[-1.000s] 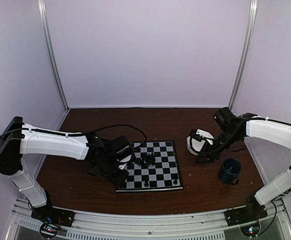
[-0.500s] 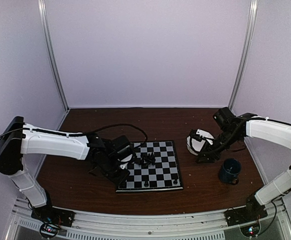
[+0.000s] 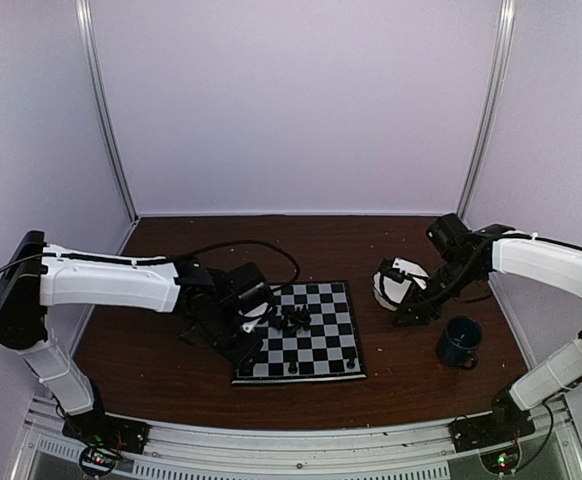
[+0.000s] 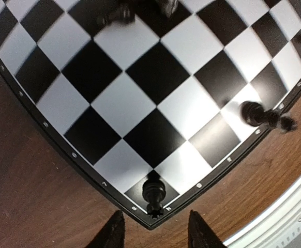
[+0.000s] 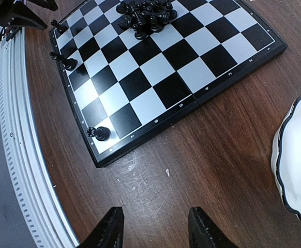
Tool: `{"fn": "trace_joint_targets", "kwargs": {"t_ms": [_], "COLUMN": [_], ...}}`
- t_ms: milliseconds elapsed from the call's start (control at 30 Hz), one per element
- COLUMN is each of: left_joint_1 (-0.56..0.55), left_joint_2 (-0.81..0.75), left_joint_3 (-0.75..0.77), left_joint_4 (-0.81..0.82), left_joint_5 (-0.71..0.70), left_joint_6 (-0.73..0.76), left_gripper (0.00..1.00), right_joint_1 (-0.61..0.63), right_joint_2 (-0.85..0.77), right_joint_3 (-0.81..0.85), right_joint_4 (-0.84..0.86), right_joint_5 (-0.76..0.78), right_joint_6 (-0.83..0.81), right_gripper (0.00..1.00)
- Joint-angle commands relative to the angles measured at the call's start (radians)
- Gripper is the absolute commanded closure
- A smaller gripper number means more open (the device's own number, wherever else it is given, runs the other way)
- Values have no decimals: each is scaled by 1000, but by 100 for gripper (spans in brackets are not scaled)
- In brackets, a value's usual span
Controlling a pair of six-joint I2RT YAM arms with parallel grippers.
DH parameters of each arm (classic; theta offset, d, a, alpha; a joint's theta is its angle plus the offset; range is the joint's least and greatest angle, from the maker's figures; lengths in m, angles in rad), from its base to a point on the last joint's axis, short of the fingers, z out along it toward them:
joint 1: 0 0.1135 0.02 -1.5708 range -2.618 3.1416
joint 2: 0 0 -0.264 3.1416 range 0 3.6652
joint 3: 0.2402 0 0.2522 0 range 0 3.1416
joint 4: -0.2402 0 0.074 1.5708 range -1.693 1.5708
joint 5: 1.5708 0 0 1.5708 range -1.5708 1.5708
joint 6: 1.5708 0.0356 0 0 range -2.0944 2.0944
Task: Set up the chess pieces on the board
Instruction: Place the rook at h8, then pick up the pawn from the chessboard.
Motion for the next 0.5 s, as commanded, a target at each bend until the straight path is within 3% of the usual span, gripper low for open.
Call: {"fn": "trace_joint_targets", "kwargs": {"t_ms": [0,167,467], "left_joint_1": [0,89,376], "left_joint_2": [-83,-97,-26], "left_joint_3": [140,281,408], "left_joint_4": [-78,-123,63], "left_joint_5": [-77,-136,-17], "left_joint_6": [97,235,340], "left_gripper": [54,46,47], "right_joint_1": [-3,4,145], "right_joint_2": [17,126,364], "right_joint_3": [81,250,570], "right_joint_4": [-57,-118,-150], "right_joint_5": [-37,-37,103], "right_joint_6": [-16,-32,4], "right_gripper": [55,55,58]}}
